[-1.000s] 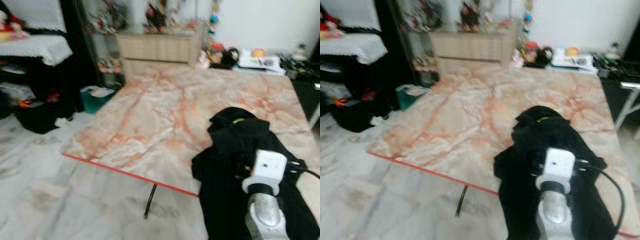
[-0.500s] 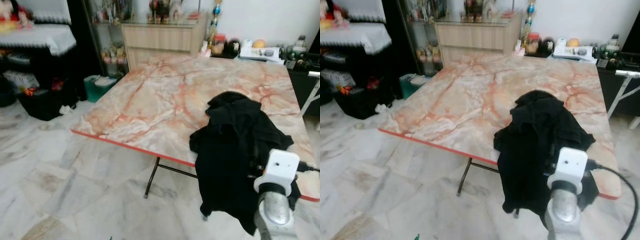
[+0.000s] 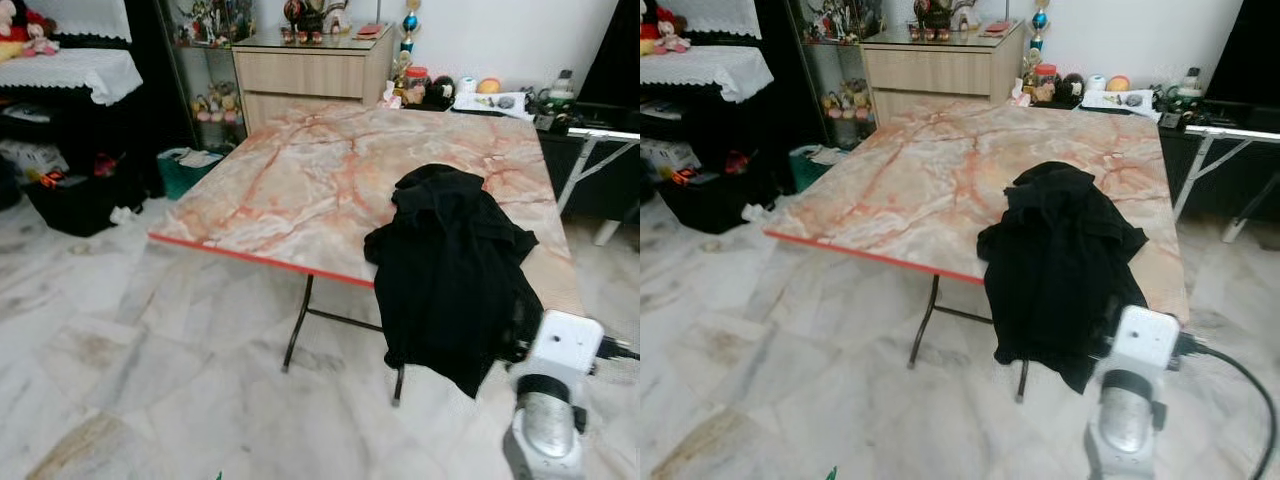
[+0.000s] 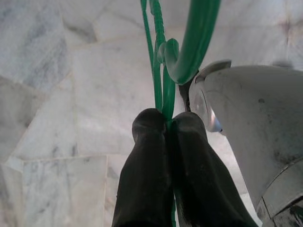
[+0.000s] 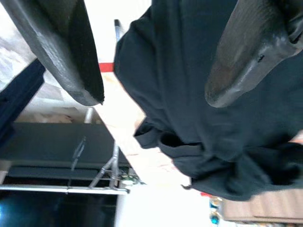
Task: Hang hanger
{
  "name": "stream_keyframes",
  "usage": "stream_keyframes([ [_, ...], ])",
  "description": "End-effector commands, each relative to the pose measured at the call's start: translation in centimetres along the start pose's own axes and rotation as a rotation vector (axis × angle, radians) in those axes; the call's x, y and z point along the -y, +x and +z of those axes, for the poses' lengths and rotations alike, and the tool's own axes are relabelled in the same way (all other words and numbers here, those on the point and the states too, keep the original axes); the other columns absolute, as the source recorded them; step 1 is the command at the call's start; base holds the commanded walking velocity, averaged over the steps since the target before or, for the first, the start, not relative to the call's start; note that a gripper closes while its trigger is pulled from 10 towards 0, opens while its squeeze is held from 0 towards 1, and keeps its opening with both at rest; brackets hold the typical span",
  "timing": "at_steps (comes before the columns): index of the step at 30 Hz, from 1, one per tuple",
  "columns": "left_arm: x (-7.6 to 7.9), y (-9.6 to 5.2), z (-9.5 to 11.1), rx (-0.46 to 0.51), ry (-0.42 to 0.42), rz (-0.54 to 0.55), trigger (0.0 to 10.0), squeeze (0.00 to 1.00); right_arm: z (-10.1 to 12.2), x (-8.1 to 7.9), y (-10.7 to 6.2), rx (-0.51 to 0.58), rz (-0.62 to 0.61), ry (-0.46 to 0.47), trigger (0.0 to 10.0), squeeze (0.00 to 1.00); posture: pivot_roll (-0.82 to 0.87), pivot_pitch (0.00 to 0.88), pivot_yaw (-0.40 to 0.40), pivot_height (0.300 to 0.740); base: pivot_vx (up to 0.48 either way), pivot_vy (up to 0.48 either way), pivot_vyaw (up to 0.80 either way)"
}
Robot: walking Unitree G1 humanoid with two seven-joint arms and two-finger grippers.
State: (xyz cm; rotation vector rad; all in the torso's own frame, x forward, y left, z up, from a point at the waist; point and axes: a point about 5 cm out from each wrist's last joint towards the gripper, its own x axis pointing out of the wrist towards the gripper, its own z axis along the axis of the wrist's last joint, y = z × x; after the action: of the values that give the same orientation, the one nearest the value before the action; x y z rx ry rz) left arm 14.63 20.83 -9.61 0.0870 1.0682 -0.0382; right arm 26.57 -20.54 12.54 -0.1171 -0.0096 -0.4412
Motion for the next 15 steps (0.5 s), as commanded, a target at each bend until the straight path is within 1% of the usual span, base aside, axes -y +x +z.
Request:
stream_keyframes([
  [1,0.5,-0.1,-0.9,-0.034,-0.001,-0.016,10.0,0.00,-0.3,0.2,-0.1,-0.006,-0.009,-0.008,10.0,0.00,0.08,0.060,0.047,0.740,0.000,0.000,0.00],
  [2,0.5,-0.1,-0.9,-0.035,0.000,-0.016,10.0,0.00,-0.5,0.2,-0.1,-0.012,-0.003,-0.008,10.0,0.00,0.08,0.060,0.047,0.740,0.000,0.000,0.00],
  [3,0.5,-0.1,-0.9,-0.036,0.000,-0.017,10.0,0.00,-1.1,-0.1,-0.3,-0.038,0.018,-0.003,10.0,0.00,0.07,0.060,0.046,0.740,0.000,0.000,0.00],
  [4,0.6,-0.1,-0.9,-0.035,-0.001,-0.018,10.0,0.00,-1.8,-0.4,-0.5,-0.076,0.041,0.032,10.0,0.00,0.07,0.059,0.046,0.740,0.000,0.000,0.00],
  [5,0.6,-0.1,-0.9,-0.035,-0.001,-0.018,10.0,0.00,-1.8,-0.4,-0.5,-0.076,0.041,0.032,10.0,0.00,0.07,0.059,0.046,0.740,0.000,0.000,0.00],
  [6,0.6,-0.1,-0.9,-0.034,-0.004,-0.020,10.0,0.00,-2.9,-0.8,-0.6,-0.139,0.063,0.091,10.0,0.00,0.07,0.058,0.045,0.740,0.000,0.000,0.00],
  [7,0.6,0.0,-0.9,-0.033,-0.006,-0.021,10.0,0.00,-3.2,-0.9,-0.7,-0.157,0.069,0.106,10.0,0.00,0.07,0.057,0.044,0.740,0.000,0.000,0.00],
  [9,0.7,0.0,-0.9,-0.032,-0.010,-0.021,10.0,0.00,-5.1,-1.3,-1.0,-0.243,0.102,0.133,10.0,0.00,0.07,0.055,0.042,0.740,0.000,0.000,0.00],
  [10,0.7,0.0,-0.9,-0.031,-0.010,-0.021,10.0,0.00,-6.3,-1.3,-1.3,-0.283,0.112,0.128,10.0,0.00,0.07,0.055,0.042,0.740,0.000,0.000,0.00],
  [11,0.7,0.0,-0.9,-0.031,-0.010,-0.021,10.0,0.00,-6.3,-1.3,-1.3,-0.283,0.112,0.128,10.0,0.00,0.07,0.055,0.042,0.740,0.000,0.000,0.00],
  [12,0.7,0.0,-0.9,-0.030,-0.012,-0.020,10.0,0.00,-7.5,-1.4,-1.6,-0.320,0.126,0.115,10.0,0.00,0.07,0.052,0.039,0.740,0.000,0.000,0.00],
  [15,0.7,0.0,-0.9,-0.029,-0.013,-0.020,10.0,0.00,-9.2,-1.5,-2.0,-0.370,0.148,0.095,10.0,0.00,0.07,0.048,0.039,0.740,0.000,0.000,0.00],
])
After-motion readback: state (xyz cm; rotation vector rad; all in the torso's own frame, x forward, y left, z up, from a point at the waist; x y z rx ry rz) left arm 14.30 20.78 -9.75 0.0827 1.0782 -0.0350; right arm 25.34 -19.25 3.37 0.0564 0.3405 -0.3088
